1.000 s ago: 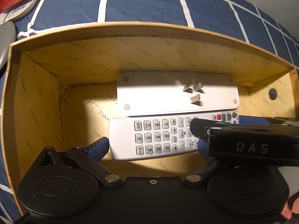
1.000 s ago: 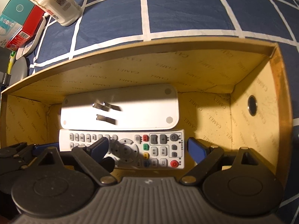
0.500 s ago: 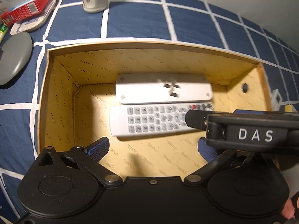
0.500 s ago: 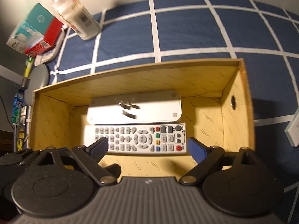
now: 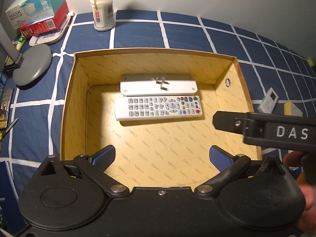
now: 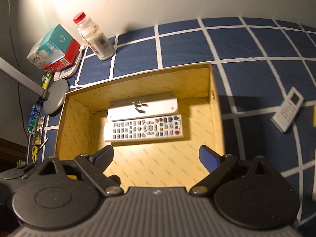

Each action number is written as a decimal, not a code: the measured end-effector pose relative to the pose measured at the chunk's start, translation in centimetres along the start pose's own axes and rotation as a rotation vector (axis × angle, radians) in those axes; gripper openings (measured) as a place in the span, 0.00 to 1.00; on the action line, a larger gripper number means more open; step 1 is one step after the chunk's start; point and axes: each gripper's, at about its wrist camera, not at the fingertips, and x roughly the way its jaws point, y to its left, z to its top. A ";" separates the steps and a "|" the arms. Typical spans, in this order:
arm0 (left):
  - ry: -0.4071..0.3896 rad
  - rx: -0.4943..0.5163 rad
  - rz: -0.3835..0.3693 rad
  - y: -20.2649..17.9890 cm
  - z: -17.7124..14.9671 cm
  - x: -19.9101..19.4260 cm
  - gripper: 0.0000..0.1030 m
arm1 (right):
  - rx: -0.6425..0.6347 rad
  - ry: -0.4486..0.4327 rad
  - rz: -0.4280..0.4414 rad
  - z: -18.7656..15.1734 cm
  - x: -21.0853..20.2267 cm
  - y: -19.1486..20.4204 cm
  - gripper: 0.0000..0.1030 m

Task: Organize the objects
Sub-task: 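Open the right gripper and lift it out of the box, then move the right tool toward the black-and-red phone case on the sheet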

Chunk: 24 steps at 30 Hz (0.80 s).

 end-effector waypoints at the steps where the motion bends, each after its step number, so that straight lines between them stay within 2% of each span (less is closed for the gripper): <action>1: -0.005 0.001 0.001 -0.1 -0.4 -0.4 0.99 | 0.004 -0.007 0.000 -0.4 -0.6 -0.1 0.90; 5: -0.024 0.009 0.005 -0.6 -2.0 -2.0 1.00 | 0.020 -0.035 -0.009 -2.1 -2.8 -0.6 0.92; 12: -0.042 0.035 0.000 -1.5 -4.8 -4.1 1.00 | 0.058 -0.081 -0.031 -5.2 -6.2 -1.4 1.00; 24: -0.023 0.162 -0.072 -5.8 -9.0 -4.3 1.00 | 0.149 -0.109 -0.109 -10.6 -9.7 -5.1 1.00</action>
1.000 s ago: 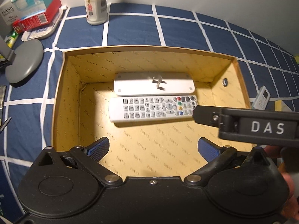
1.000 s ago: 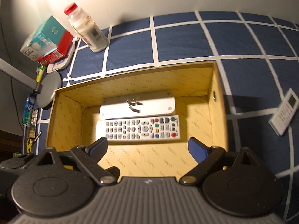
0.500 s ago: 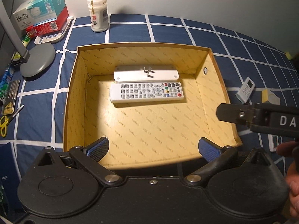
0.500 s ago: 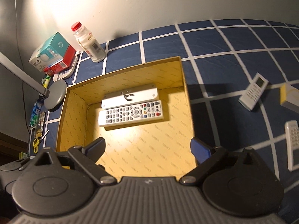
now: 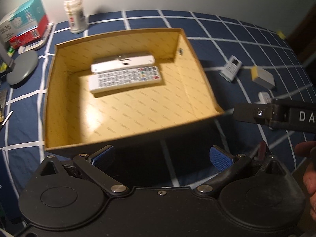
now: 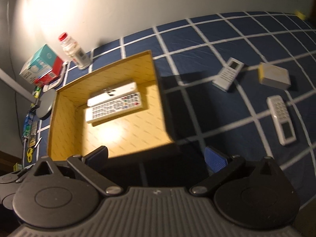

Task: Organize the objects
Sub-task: 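Move the right tool toward the black-and-red phone case on the sheet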

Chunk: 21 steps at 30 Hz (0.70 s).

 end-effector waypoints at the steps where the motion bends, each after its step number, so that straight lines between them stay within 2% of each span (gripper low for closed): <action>1: 0.002 0.012 -0.009 -0.5 -0.2 0.1 1.00 | 0.010 -0.002 -0.011 -0.3 -0.3 -0.5 1.00; 12: 0.035 0.144 -0.089 -6.5 -1.0 1.9 1.00 | 0.113 -0.015 -0.088 -2.6 -2.5 -6.2 1.00; 21: 0.072 0.153 -0.104 -9.7 -1.6 4.3 1.00 | 0.136 0.008 -0.129 -3.1 -2.7 -10.1 1.00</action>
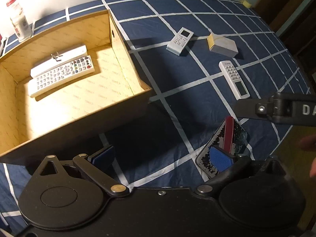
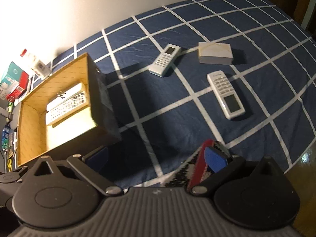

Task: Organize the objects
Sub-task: 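Move the right tool toward the black-and-red phone case on the sheet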

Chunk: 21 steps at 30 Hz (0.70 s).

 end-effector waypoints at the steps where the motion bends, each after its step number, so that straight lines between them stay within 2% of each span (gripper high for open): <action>1: 0.003 -0.006 0.000 -0.2 0.0 0.3 1.00 | -0.003 0.004 0.001 0.1 0.1 -0.4 1.00; 7: 0.007 -0.053 0.010 -1.7 0.1 1.9 1.00 | -0.061 0.061 0.007 0.4 1.3 -2.2 1.00; 12: -0.008 -0.147 0.028 -3.0 -0.2 3.1 1.00 | -0.148 0.097 0.027 1.3 2.6 -3.4 1.00; 21: -0.017 -0.401 0.144 -5.7 -1.6 5.4 1.00 | -0.348 0.168 0.101 3.2 5.3 -5.9 1.00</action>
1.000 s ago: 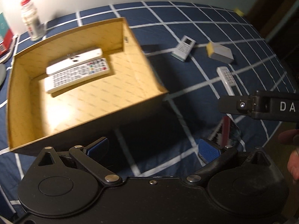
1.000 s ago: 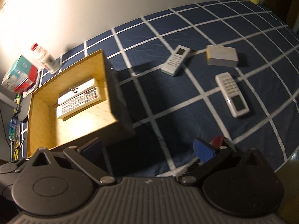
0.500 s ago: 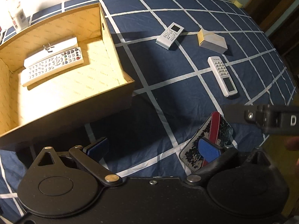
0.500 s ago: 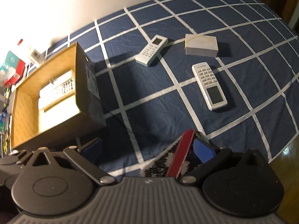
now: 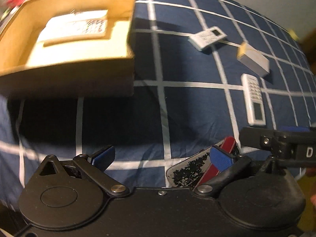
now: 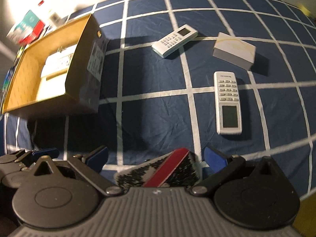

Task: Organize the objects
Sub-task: 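Move the right tool toward the black-and-red phone case on the sheet, then close the right gripper on the black-and-red phone case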

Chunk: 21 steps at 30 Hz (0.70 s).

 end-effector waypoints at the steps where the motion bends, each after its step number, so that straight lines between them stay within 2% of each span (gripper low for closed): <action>1: -0.005 -0.027 0.010 -0.2 -0.4 0.1 1.00 | -0.019 0.003 0.009 0.1 0.2 -0.4 1.00; 5: -0.012 -0.113 0.045 -0.7 -2.0 0.6 1.00 | -0.075 0.029 0.039 0.3 1.2 -1.8 1.00; 9: -0.007 -0.158 0.084 -1.3 -3.4 1.0 1.00 | -0.127 0.062 0.068 0.3 2.3 -2.8 1.00; 21: 0.070 -0.275 0.114 -2.1 -6.8 3.7 1.00 | -0.208 0.185 0.130 -1.0 6.4 -3.7 1.00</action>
